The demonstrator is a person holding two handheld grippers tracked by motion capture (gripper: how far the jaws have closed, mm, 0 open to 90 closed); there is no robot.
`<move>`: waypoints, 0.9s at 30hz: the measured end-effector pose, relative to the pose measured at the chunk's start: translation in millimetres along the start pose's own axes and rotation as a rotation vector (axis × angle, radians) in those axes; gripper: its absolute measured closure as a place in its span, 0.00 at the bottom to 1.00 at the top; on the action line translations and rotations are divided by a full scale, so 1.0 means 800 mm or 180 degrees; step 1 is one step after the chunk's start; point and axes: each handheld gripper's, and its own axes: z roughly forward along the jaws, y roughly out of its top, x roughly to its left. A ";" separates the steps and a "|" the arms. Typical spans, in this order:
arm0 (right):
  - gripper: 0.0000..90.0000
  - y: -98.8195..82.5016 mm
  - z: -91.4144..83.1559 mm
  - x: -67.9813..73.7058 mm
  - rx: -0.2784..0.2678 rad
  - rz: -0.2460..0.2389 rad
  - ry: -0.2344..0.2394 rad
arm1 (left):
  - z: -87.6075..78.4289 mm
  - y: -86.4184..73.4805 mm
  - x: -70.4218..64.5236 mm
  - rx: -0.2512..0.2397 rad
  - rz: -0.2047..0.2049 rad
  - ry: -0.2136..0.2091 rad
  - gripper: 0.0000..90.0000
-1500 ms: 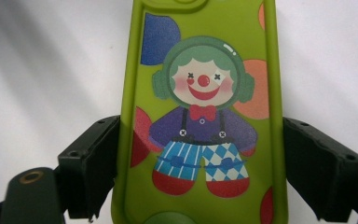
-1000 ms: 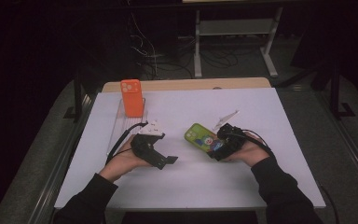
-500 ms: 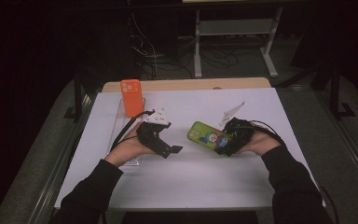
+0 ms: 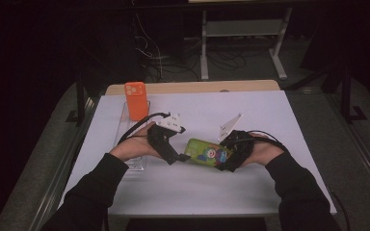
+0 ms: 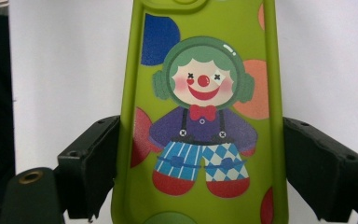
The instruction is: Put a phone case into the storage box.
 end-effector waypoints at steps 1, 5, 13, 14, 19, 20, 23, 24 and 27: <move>0.17 0.001 0.001 0.001 0.0010 -0.0026 0.0024 | 0.002 0.001 -0.001 0.0012 0.0032 -0.0006 0.00; 0.17 0.005 0.005 0.008 0.0031 -0.0116 0.0095 | 0.010 0.002 -0.006 0.0048 0.0149 -0.0180 0.00; 0.17 0.016 0.009 0.019 0.0033 -0.0260 0.0191 | 0.027 0.003 -0.018 0.0200 0.0321 -0.0390 0.00; 0.17 0.018 0.009 0.020 0.0034 -0.0280 0.0194 | 0.030 0.002 -0.020 0.0229 0.0340 -0.0418 0.00; 0.17 0.022 0.012 0.025 0.0058 -0.0346 0.0213 | 0.039 0.001 -0.023 0.0323 0.0376 -0.0472 0.00; 0.17 0.022 0.012 0.025 0.0065 -0.0346 0.0213 | 0.040 0.001 -0.024 0.0324 0.0377 -0.0472 0.00; 0.17 0.023 0.012 0.026 0.0055 -0.0360 0.0226 | 0.044 0.001 -0.025 0.0361 0.0378 -0.0494 0.00; 0.17 0.023 0.012 0.026 0.0053 -0.0359 0.0224 | 0.045 0.001 -0.025 0.0384 0.0387 -0.0511 0.00; 0.17 0.024 0.012 0.028 0.0051 -0.0363 0.0227 | 0.049 0.001 -0.027 0.0429 0.0400 -0.0524 0.01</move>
